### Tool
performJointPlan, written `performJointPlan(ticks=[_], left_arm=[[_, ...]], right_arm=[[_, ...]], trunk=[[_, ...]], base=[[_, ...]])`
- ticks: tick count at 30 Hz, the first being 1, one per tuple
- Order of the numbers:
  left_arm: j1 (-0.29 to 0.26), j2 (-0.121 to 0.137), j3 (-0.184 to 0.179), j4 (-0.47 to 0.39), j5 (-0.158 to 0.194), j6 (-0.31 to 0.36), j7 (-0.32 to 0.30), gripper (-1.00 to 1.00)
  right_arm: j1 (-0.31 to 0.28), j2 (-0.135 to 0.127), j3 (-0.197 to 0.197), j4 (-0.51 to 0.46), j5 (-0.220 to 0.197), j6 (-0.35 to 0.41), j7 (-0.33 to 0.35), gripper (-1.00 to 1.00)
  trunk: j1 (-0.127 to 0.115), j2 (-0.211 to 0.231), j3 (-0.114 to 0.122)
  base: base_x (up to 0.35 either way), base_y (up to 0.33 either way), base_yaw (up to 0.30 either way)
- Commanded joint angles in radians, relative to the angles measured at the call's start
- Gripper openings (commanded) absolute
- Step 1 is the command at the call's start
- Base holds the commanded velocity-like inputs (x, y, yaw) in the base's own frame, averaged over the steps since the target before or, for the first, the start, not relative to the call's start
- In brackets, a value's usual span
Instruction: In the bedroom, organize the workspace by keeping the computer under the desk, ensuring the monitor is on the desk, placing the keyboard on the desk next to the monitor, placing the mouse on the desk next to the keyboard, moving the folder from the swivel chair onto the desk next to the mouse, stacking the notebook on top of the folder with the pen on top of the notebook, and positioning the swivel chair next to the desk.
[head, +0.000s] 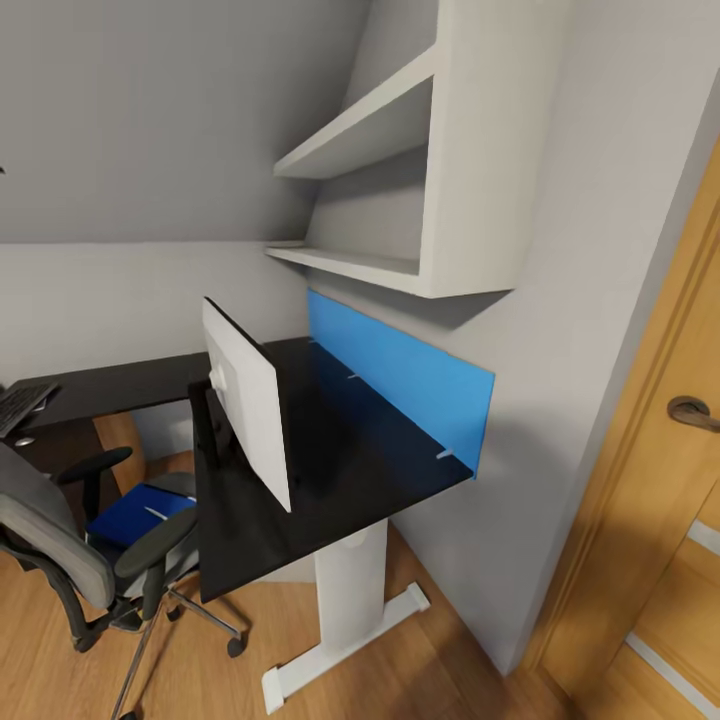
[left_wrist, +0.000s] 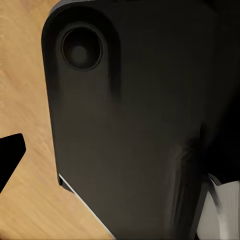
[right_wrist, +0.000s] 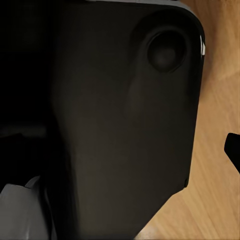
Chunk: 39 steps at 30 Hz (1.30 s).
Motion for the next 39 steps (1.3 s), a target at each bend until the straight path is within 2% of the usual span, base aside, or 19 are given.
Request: performJointPlan(ticks=[1, 5, 6, 9, 18, 25, 39], left_arm=[[0.000, 0.000, 0.001, -0.001, 0.000, 0.001, 0.000, 1.00], [0.000, 0.001, 0.001, -0.001, 0.000, 0.001, -0.001, 1.00], [0.000, 0.001, 0.001, -0.001, 0.000, 0.001, -0.001, 1.00], [0.000, 0.001, 0.001, -0.001, 0.000, 0.001, -0.001, 1.00], [0.000, 0.003, 0.001, -0.002, 0.000, 0.000, 0.000, 1.00], [0.000, 0.002, 0.001, -0.002, 0.000, -0.001, 0.000, 1.00], [0.000, 0.010, 0.001, -0.002, 0.000, -0.029, 0.000, 1.00]], right_arm=[[0.000, 0.000, 0.000, -0.001, -0.001, -0.001, 0.000, 1.00], [0.000, -0.001, -0.002, -0.002, -0.001, -0.024, 0.000, 1.00], [0.000, -0.001, -0.002, -0.001, -0.001, -0.069, 0.000, 1.00], [0.000, -0.001, -0.002, -0.001, -0.001, -0.099, -0.001, 1.00], [0.000, 0.000, -0.002, -0.001, -0.001, -0.114, -0.002, 1.00], [0.000, 0.000, -0.002, -0.001, 0.000, -0.117, -0.003, 1.00], [0.000, 0.000, -0.002, -0.003, -0.001, -0.127, -0.003, 1.00]], trunk=[[-0.004, 0.007, 0.002], [-0.019, 0.035, 0.015], [-0.023, 0.042, 0.018], [-0.035, 0.063, 0.027], [-0.069, 0.126, 0.055], [-0.069, 0.126, 0.055], [-0.069, 0.126, 0.054]], base=[[0.000, 0.000, 0.000], [0.000, 0.000, 0.000], [0.000, 0.000, 0.000], [0.000, 0.000, 0.000], [0.000, 0.000, 0.000], [0.000, 0.000, 0.084], [0.000, 0.000, 0.234]])
